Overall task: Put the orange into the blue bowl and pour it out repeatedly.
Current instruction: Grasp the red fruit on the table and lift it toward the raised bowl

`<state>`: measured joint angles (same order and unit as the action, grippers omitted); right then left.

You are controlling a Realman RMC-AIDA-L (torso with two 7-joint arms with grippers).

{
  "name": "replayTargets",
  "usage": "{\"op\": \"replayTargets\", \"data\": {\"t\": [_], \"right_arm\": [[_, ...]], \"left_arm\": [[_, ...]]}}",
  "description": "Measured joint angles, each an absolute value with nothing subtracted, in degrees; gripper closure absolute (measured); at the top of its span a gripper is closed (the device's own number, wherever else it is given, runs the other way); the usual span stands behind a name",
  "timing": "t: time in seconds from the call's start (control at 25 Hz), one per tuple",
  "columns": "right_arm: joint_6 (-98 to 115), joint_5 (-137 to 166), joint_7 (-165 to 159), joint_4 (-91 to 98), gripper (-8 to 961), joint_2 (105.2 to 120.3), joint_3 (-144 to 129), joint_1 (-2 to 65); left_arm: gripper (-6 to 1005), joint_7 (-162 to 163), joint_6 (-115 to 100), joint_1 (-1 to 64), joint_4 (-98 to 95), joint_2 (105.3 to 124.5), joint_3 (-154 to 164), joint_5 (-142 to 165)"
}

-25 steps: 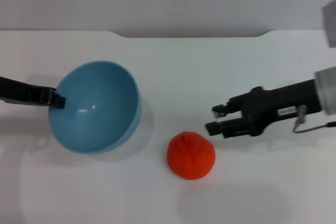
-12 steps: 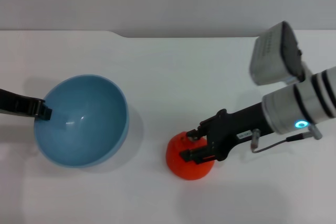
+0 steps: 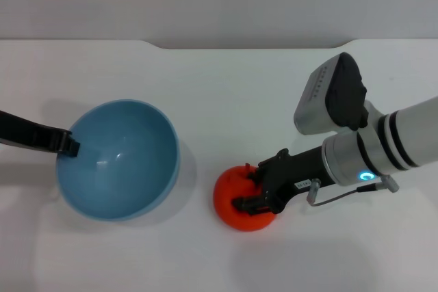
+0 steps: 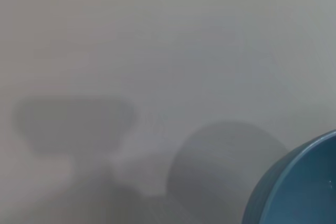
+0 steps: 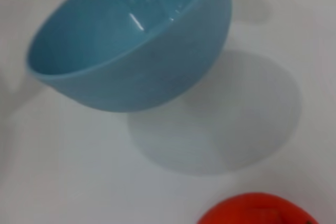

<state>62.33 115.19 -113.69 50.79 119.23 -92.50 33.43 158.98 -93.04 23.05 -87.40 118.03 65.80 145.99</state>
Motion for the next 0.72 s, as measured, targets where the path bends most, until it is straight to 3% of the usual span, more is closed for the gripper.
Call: {"op": "replayTargets", "data": {"t": [0.36,0.56,0.72], "right_arm": [[60.13,114.98,-114.81,50.06,495,119.12,-93.79,32.78],[60.24,114.9,-114.78,54.11,694,119.03,-93.69,30.25],[61.1,114.87,-114.76,58.53,764,118.84,-92.79,27.17]], "left_arm": [[1000,159.07,-92.83,23.89,-87.45,118.04,66.87,145.98],[1000,159.08,-92.82,24.37,-87.16,118.04,67.02,145.98],[999,159.09,-92.55,24.66,-86.89,118.04,68.04,145.99]]}}
